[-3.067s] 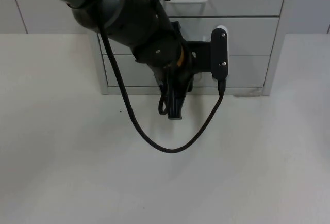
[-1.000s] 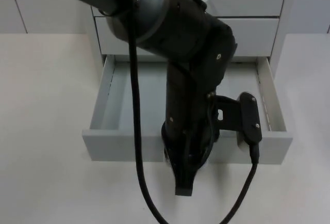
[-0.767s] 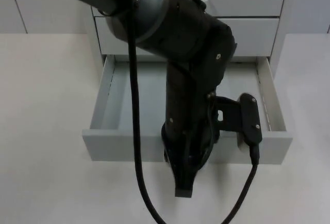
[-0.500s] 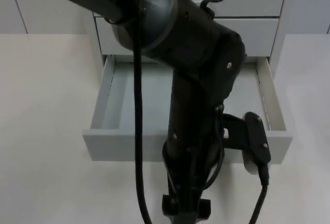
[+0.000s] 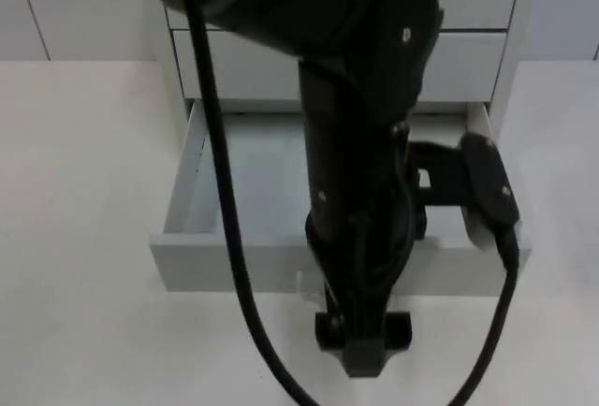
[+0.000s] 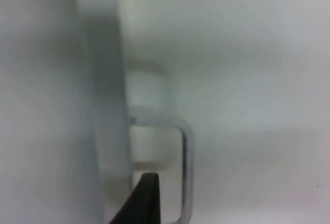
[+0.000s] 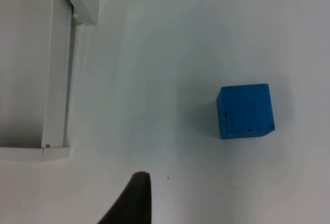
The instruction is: Open the drawer with the left hand, place the block into the drawer with the right hand, then close the drawer with the left hand.
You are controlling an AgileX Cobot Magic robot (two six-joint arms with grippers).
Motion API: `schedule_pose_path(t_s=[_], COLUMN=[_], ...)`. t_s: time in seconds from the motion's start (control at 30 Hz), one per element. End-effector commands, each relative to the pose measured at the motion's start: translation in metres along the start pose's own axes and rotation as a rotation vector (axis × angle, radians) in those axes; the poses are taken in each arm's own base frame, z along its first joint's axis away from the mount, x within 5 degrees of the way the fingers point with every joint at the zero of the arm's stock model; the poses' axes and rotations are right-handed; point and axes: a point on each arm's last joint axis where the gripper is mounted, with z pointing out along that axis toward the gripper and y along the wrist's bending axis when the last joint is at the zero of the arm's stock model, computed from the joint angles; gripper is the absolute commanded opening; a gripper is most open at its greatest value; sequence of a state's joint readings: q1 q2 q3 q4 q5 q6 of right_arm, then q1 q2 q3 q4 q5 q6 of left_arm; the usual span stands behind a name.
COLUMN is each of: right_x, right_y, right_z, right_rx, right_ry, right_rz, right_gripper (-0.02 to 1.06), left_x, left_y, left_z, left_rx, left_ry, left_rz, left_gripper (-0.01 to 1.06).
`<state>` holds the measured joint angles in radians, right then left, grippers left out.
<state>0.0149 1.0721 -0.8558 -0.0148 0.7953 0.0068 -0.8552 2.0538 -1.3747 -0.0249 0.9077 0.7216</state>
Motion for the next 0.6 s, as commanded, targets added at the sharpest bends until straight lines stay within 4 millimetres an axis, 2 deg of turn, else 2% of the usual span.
schedule_pose_path(t_s=[0.0,0.07,0.13,0.17,0.2,0.3,0.33,0.47,0.5,0.57], right_x=[-0.003,-0.003,-0.003,-0.003,-0.003,-0.003,-0.003,-0.002,-0.002,-0.002], right_y=[-0.001,-0.001,-0.001,-0.001,-0.001,-0.001,-0.001,-0.002,-0.002,-0.002], right_z=[-0.002,-0.002,-0.002,-0.002,-0.002,-0.002,-0.002,-0.002,-0.002,-0.002], right_rx=[0.007,0.007,0.007,0.007,0.007,0.007,0.007,0.007,0.007,0.007], right_ry=[-0.017,-0.017,-0.017,-0.017,-0.017,-0.015,-0.015,-0.001,-0.001,-0.001], right_rz=[0.002,0.002,0.002,0.002,0.002,0.002,0.002,0.002,0.002,0.002], right_gripper=[1.05,1.05,1.05,1.05,1.05,1.05,1.05,1.05,1.05,1.05], left_x=[0.000,0.002,0.004,0.004,0.006,0.011,0.011,0.026,0.026,0.042], left_y=[0.000,0.002,0.004,0.004,0.003,-0.002,-0.002,-0.011,-0.011,-0.015], left_z=[-0.006,-0.015,-0.032,-0.032,-0.043,-0.087,-0.087,-0.151,-0.151,-0.185], left_rx=[-0.026,-0.066,-0.120,-0.120,-0.138,-0.197,-0.197,-0.297,-0.297,-0.348], left_ry=[0.000,0.004,-0.014,-0.014,-0.028,-0.119,-0.119,-0.290,-0.290,-0.373], left_rz=[-0.012,-0.046,-0.093,-0.093,-0.123,-0.186,-0.186,-0.293,-0.293,-0.347], left_gripper=[1.05,1.05,1.05,1.05,1.05,1.05,1.05,1.05,1.05,1.05])
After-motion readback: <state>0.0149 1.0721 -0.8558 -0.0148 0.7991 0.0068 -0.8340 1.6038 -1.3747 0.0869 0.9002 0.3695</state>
